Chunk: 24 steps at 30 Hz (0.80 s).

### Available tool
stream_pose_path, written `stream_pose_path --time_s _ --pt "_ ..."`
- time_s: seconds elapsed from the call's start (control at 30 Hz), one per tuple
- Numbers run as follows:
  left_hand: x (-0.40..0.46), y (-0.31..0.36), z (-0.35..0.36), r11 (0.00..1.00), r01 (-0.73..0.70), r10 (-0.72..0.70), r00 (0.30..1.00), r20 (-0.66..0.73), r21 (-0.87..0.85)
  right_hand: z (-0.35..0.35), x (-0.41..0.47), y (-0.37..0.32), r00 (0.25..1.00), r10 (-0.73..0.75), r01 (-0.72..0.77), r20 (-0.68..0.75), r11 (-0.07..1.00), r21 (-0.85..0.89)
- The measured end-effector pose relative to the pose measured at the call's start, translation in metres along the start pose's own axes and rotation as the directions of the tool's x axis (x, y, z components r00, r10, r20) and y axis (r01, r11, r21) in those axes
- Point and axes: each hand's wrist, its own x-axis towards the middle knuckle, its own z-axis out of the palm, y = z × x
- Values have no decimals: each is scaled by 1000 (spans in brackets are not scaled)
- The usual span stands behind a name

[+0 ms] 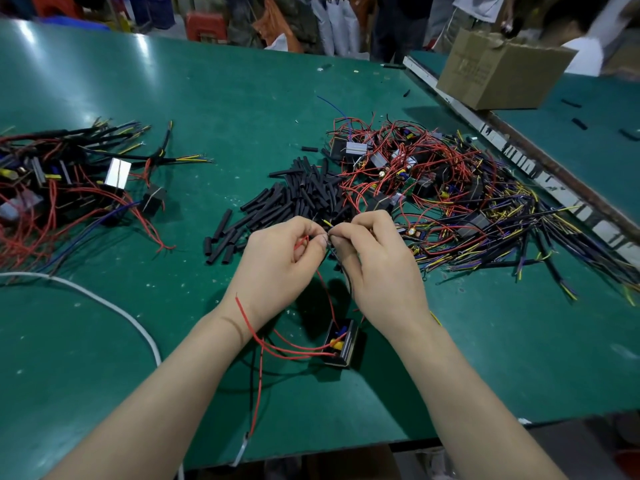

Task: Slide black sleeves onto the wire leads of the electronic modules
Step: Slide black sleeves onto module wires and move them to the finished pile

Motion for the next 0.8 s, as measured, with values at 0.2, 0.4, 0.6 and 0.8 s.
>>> stream_pose_path --time_s 0.2,0.4,0.6,0.8 --pt "-1 0 2 999 8 -7 1000 -17 53 -2 -3 0 998 29 -22 54 991 -132" --pt "-1 -4 -1 996 -89 89 995 51 3 -1 -1 11 976 217 -215 -27 974 71" --pt "-4 -1 -1 991 -91 106 980 168 -96 -2 1 10 970 214 -183 -115 956 231" --pt "-5 -2 -5 994 9 17 974 224 -112 -1 0 4 972 204 -170 -118 953 250"
